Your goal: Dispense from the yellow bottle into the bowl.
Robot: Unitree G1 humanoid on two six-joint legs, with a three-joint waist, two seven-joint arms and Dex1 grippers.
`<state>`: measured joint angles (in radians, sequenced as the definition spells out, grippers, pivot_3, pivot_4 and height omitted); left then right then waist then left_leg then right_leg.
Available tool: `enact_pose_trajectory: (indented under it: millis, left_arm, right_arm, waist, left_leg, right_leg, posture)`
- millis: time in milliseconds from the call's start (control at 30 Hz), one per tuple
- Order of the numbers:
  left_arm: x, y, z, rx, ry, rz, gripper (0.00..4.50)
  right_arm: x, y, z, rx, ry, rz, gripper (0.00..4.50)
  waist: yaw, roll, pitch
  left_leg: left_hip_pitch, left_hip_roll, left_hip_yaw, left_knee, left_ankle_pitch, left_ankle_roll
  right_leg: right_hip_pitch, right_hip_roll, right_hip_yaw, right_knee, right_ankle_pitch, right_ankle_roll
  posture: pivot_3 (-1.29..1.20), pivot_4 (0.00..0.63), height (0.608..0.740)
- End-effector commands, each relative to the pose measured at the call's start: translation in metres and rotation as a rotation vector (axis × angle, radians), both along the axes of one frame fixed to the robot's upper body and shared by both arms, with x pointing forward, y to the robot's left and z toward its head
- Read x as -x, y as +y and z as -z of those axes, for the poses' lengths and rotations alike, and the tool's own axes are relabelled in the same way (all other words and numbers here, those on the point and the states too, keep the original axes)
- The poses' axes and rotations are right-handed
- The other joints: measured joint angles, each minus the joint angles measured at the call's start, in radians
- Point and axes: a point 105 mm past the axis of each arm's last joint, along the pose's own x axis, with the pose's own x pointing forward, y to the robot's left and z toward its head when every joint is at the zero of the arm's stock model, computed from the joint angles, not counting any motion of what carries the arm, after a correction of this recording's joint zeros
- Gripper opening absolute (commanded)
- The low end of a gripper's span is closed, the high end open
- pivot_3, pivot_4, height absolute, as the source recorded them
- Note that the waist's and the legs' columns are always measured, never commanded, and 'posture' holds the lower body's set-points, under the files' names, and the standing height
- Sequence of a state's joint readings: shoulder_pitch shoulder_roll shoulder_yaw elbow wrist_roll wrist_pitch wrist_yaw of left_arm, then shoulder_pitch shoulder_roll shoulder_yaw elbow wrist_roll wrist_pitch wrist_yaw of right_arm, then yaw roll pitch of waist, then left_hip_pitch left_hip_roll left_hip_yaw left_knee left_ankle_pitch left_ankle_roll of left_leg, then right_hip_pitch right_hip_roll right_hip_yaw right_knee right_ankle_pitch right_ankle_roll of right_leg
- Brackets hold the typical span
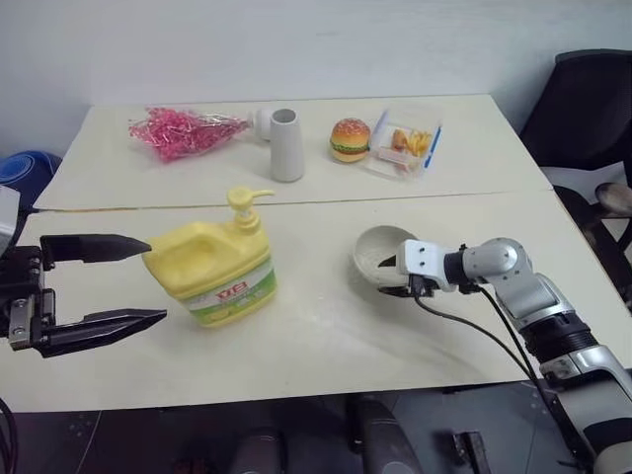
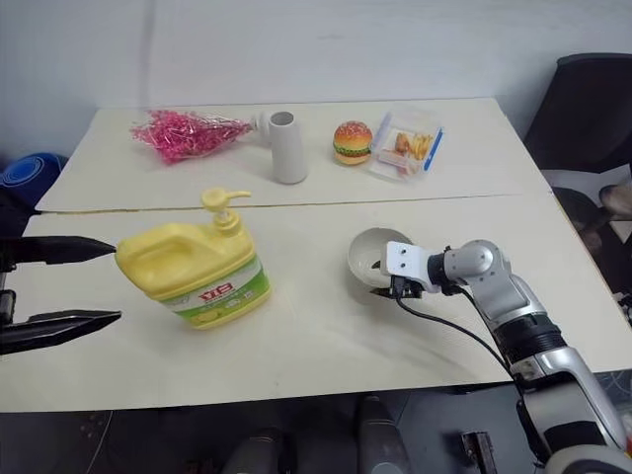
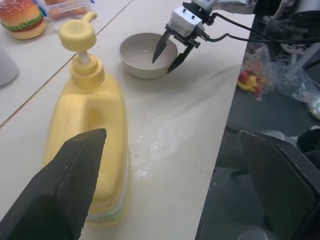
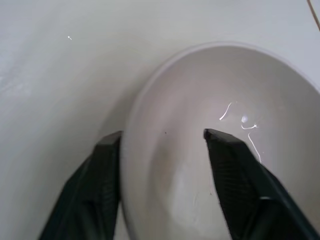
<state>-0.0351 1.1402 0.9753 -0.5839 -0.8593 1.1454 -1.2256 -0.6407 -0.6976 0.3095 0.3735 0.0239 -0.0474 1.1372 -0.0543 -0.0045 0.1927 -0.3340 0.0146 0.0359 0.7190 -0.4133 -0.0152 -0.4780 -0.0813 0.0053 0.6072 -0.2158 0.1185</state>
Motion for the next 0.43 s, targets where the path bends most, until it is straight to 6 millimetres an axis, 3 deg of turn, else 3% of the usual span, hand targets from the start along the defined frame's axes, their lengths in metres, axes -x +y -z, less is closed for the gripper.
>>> enact_pose_trajectory:
  millis: [33, 100, 233, 333, 433]
  left_arm:
    - [0.003, 0.013, -0.009, 0.007, -0.046, -0.037, 4.50]
    - [0.005, 0.018, -0.009, 0.004, -0.038, -0.052, 4.50]
    - [0.011, 0.034, -0.007, -0.038, -0.017, -0.085, 4.50]
    - [0.014, 0.047, -0.010, -0.060, -0.024, -0.120, 4.50]
    - [0.012, 0.051, -0.012, -0.052, -0.049, -0.127, 4.50]
  right_arm:
    - [0.002, -0.015, -0.052, -0.100, -0.070, 0.001, 4.02]
    - [0.014, -0.024, -0.066, -0.110, -0.032, -0.034, 4.48]
    - [0.043, -0.063, -0.095, -0.079, 0.096, -0.067, 4.48]
    - [0.050, -0.096, -0.120, -0.114, 0.185, 0.027, 4.48]
    - [0.047, -0.102, -0.132, -0.174, 0.187, 0.059, 4.48]
  waist:
    - [0.000, 0.001, 0.000]
    - [0.000, 0.001, 0.000]
    - [0.004, 0.001, 0.000]
    - [0.003, 0.001, 0.001]
    - [0.002, 0.001, 0.000]
  left_leg:
    - [-0.001, 0.000, 0.000, 0.000, 0.000, 0.000]
    - [-0.001, 0.000, 0.000, 0.000, 0.000, 0.000]
    - [-0.001, 0.000, 0.000, -0.003, -0.001, 0.002]
    - [-0.001, 0.001, 0.001, -0.003, -0.002, 0.004]
    - [0.001, 0.001, 0.003, -0.002, -0.003, 0.005]
  right_leg:
    - [0.000, 0.000, 0.000, 0.000, 0.000, 0.000]
    - [0.000, 0.000, 0.000, -0.001, 0.000, 0.000]
    - [0.000, 0.000, -0.001, -0.005, 0.000, 0.000]
    - [0.001, 0.001, -0.001, -0.007, 0.000, 0.000]
    - [0.001, 0.001, 0.000, -0.007, 0.000, 0.000]
  posture:
    - [0.00, 0.150, 0.740]
    - [0.00, 0.150, 0.740]
    - [0.00, 0.150, 0.740]
    - [0.00, 0.150, 0.740]
    - [0.00, 0.150, 0.740]
